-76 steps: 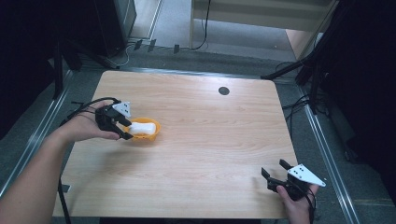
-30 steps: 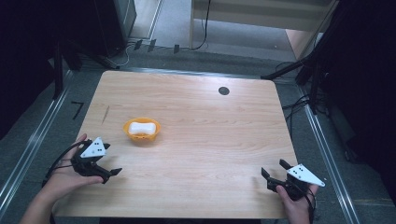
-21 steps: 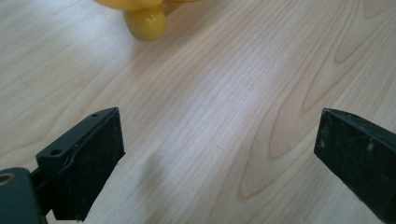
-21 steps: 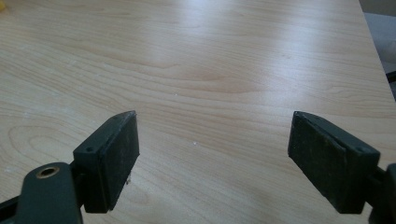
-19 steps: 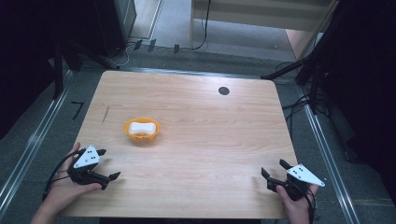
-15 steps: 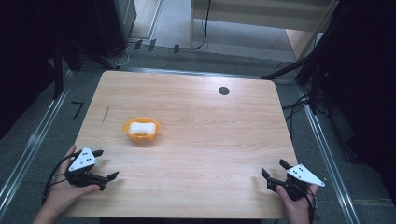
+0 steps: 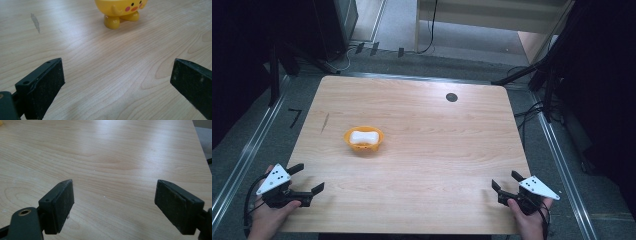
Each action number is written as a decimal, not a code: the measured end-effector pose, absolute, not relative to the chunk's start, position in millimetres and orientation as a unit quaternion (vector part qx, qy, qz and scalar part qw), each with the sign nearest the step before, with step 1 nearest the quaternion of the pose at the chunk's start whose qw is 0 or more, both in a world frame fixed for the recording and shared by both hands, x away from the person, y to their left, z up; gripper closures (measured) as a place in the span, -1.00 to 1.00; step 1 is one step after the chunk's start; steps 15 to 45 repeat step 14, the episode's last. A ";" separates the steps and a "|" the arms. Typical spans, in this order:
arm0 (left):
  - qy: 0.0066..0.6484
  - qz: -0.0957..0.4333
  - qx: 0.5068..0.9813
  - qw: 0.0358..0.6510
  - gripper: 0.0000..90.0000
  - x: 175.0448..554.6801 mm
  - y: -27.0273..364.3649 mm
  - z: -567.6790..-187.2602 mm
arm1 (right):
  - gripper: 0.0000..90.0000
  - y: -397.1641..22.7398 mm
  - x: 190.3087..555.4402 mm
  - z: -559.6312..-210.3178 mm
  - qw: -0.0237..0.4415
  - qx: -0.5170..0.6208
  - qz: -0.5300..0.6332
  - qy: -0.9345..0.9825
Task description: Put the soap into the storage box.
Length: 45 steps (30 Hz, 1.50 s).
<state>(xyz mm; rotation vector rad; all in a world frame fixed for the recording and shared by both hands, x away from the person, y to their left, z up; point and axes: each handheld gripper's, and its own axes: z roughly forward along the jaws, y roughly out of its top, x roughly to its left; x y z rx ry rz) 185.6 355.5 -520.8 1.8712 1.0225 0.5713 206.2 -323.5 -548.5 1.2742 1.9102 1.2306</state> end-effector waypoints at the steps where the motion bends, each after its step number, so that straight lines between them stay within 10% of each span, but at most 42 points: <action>1: 0.413 0.226 0.753 0.459 -1.00 185.6 357.3 -520.8 | -0.64 -323.5 206.1 -548.5 0.265 0.471 0.456 0.707; 45: 0.416 0.198 0.740 0.491 -1.00 187.2 365.3 -520.9 | -0.71 -322.2 205.5 -548.4 0.272 0.469 0.453 0.708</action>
